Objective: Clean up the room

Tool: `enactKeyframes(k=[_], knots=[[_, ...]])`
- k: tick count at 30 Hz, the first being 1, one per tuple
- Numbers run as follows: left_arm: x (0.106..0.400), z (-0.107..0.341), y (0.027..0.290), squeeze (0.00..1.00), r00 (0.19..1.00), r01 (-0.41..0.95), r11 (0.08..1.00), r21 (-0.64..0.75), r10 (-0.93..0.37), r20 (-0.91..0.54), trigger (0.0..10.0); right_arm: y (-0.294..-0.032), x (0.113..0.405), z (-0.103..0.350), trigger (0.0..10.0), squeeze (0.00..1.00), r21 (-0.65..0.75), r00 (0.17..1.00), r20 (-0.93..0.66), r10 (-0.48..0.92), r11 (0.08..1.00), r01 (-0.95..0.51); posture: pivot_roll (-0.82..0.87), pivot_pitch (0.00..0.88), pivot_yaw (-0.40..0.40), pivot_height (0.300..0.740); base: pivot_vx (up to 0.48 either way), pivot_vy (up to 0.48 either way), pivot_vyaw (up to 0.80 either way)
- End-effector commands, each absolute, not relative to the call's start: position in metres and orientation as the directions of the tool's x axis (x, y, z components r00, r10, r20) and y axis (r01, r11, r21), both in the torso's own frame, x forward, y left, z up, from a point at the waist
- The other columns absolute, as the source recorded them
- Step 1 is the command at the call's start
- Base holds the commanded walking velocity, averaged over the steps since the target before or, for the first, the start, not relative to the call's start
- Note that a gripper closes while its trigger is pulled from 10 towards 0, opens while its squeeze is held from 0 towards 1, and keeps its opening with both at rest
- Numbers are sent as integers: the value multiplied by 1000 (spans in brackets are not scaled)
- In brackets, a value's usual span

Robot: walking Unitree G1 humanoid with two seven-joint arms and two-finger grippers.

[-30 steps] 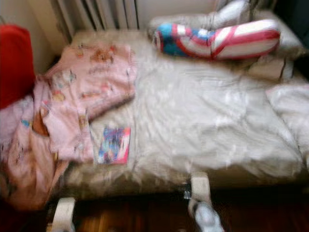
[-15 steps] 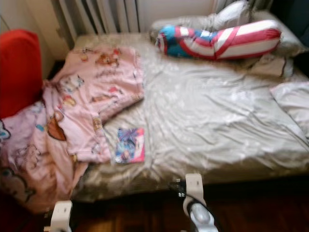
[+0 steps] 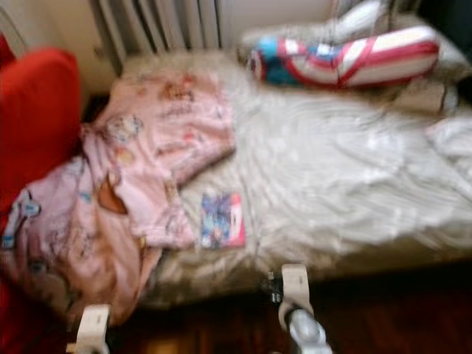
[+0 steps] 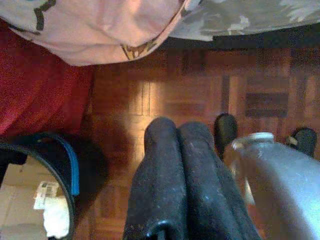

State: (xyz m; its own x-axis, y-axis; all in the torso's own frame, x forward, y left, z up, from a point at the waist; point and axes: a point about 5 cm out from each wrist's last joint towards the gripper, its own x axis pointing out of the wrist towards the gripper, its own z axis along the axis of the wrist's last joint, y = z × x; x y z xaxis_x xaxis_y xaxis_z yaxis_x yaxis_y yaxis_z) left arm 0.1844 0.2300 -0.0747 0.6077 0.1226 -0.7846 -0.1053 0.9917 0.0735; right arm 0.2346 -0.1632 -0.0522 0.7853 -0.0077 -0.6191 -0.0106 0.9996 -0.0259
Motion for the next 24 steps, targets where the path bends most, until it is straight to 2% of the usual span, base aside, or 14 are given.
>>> enactKeyframes(k=[1,24], knots=[[177,-78,234,0,579,-103,991,89,133,-805,10000,-161,234,-53,10000,0,-16,784,-621,-7,1000,-4,-102,88,29,740,0,334,0],[177,-78,232,0,589,-110,991,71,123,-799,10000,-161,233,-53,10000,0,-9,785,-619,-1,1000,-6,-103,58,30,740,0,0,0]])
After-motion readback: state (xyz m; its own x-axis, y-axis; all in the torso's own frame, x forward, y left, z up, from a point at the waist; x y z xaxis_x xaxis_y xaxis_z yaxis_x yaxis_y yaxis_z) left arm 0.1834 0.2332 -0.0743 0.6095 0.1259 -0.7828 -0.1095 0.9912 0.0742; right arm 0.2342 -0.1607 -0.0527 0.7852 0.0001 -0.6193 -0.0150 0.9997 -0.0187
